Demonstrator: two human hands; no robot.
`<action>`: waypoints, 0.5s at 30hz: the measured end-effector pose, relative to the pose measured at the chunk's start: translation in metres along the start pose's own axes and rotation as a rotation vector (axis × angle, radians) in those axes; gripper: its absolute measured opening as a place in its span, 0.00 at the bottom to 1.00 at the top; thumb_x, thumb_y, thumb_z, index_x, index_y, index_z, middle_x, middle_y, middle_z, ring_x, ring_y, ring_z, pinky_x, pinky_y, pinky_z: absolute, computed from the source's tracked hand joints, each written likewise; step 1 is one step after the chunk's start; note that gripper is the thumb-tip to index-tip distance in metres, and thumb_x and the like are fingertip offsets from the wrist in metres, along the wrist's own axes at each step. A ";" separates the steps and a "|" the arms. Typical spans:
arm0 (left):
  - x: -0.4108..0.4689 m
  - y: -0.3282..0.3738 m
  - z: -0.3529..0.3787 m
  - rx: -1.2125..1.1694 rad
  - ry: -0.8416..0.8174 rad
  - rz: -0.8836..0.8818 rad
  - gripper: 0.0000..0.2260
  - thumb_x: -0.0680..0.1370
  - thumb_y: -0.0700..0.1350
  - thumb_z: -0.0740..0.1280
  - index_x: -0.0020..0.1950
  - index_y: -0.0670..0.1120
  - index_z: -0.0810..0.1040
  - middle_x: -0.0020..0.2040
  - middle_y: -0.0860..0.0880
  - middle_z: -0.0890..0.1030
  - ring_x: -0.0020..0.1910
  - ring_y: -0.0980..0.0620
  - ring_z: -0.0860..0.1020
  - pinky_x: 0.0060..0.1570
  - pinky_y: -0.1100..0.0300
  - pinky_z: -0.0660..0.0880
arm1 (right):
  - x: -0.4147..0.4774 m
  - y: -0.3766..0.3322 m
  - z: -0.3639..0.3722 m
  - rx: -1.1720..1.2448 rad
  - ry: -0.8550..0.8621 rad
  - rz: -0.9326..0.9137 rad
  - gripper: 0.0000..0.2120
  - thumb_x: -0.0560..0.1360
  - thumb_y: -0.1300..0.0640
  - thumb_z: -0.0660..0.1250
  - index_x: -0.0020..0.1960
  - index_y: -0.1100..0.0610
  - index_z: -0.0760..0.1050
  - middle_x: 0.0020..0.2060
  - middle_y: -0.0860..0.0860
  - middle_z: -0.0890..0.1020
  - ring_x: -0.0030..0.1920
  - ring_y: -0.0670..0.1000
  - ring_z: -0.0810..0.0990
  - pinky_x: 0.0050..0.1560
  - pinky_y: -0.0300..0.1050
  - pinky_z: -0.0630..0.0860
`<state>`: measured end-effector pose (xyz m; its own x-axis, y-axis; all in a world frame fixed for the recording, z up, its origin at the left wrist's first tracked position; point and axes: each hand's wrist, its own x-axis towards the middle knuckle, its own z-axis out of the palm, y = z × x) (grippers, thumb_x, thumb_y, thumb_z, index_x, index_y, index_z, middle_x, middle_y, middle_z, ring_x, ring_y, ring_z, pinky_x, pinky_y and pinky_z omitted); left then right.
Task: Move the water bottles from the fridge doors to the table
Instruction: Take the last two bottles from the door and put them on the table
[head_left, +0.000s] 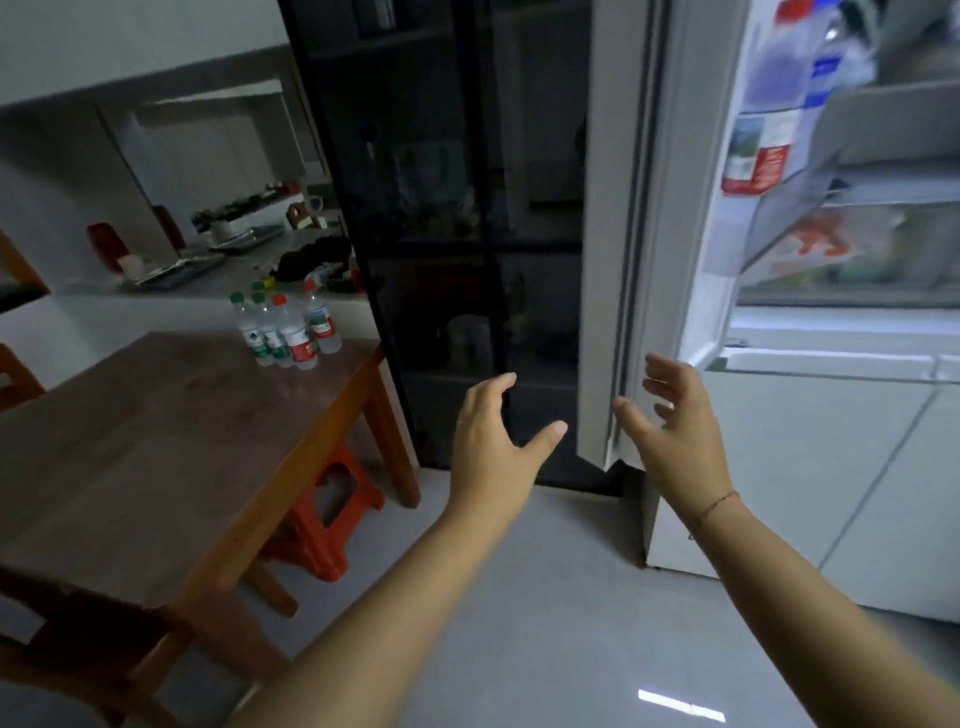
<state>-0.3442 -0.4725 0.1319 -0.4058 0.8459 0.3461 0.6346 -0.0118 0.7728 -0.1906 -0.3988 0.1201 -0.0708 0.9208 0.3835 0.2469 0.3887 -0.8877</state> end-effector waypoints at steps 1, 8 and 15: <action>0.005 0.018 0.012 -0.016 -0.013 0.039 0.29 0.73 0.52 0.72 0.72 0.51 0.66 0.70 0.54 0.67 0.70 0.55 0.66 0.64 0.63 0.64 | 0.008 -0.001 -0.016 0.009 0.029 -0.015 0.24 0.74 0.57 0.69 0.68 0.55 0.67 0.62 0.50 0.73 0.60 0.46 0.72 0.64 0.43 0.69; 0.061 0.156 0.095 -0.142 -0.012 0.291 0.28 0.74 0.50 0.72 0.71 0.49 0.67 0.68 0.53 0.69 0.67 0.58 0.67 0.65 0.65 0.64 | 0.104 0.002 -0.126 0.012 0.150 -0.147 0.22 0.73 0.55 0.70 0.64 0.53 0.68 0.61 0.50 0.74 0.58 0.47 0.74 0.61 0.42 0.71; 0.151 0.253 0.157 -0.128 0.051 0.265 0.30 0.74 0.53 0.71 0.73 0.48 0.63 0.70 0.51 0.67 0.58 0.62 0.69 0.48 0.74 0.64 | 0.244 0.008 -0.208 -0.058 0.089 -0.244 0.25 0.72 0.52 0.70 0.66 0.57 0.67 0.62 0.53 0.74 0.60 0.50 0.74 0.63 0.48 0.73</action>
<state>-0.1416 -0.2639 0.2964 -0.2719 0.7763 0.5688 0.6358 -0.2988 0.7117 -0.0050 -0.1775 0.2600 -0.0504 0.7927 0.6075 0.2876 0.5940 -0.7513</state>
